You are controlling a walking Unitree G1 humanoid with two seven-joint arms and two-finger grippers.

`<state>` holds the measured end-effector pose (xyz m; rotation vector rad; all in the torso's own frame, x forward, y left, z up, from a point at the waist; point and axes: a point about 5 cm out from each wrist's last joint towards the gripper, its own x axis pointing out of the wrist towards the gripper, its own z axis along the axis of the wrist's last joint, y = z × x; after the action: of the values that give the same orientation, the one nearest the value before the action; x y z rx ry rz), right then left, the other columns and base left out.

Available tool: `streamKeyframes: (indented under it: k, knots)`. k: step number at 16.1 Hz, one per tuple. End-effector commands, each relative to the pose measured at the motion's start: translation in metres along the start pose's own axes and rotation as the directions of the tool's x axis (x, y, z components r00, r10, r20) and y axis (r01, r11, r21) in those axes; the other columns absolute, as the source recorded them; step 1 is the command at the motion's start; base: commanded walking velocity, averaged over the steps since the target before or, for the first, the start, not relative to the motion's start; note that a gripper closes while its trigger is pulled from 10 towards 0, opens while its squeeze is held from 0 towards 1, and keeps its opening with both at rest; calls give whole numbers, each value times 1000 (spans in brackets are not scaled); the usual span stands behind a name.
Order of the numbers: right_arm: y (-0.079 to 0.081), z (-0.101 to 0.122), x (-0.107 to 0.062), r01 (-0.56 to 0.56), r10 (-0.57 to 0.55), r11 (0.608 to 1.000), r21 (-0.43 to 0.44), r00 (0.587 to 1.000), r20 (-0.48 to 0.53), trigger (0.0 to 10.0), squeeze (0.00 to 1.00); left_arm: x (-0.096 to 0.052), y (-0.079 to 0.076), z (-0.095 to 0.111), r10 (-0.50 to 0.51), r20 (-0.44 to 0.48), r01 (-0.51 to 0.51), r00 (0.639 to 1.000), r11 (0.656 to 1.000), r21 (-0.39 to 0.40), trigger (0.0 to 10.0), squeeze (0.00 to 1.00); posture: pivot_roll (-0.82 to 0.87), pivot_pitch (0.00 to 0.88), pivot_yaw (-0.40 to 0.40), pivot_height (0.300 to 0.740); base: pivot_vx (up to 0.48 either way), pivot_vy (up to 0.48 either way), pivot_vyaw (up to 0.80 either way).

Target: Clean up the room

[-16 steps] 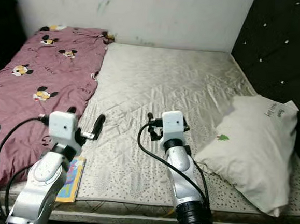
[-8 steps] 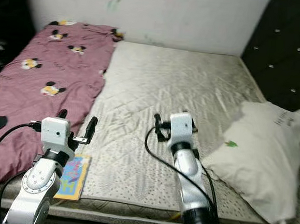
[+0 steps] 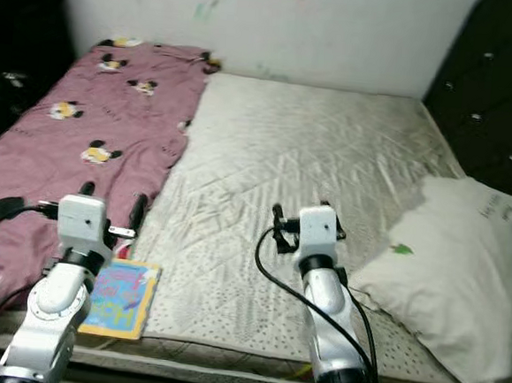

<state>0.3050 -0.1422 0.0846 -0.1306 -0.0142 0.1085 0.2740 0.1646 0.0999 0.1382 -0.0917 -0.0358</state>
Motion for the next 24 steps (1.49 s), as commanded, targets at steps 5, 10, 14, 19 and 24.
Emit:
streamKeyframes:
  k: [5,10,14,19,24]
  knots:
    - [-3,-9,-5,20,-21,1000,-17,1000,-14,10000,0,-12,-26,-11,-93,-13,94,996,995,33,10000,0,-64,0,48,740,0,0,-741]
    - [-8,4,3,35,-35,999,-36,999,-1,10000,0,8,-35,14,-156,69,155,985,988,30,10000,0,-73,0,30,740,0,0,-95]
    - [20,13,-1,20,-21,998,64,1000,13,10000,0,3,-12,17,-85,54,83,995,996,45,10000,0,-21,0,25,740,0,0,0]
    - [20,17,11,-16,15,994,105,1000,5,10000,0,7,-11,21,-16,82,13,996,999,34,10000,0,1,0,-20,740,0,0,0]
    - [14,27,13,-4,1,996,85,999,34,10000,0,5,-15,28,-63,84,62,994,998,12,10000,0,-12,0,-10,740,0,0,0]
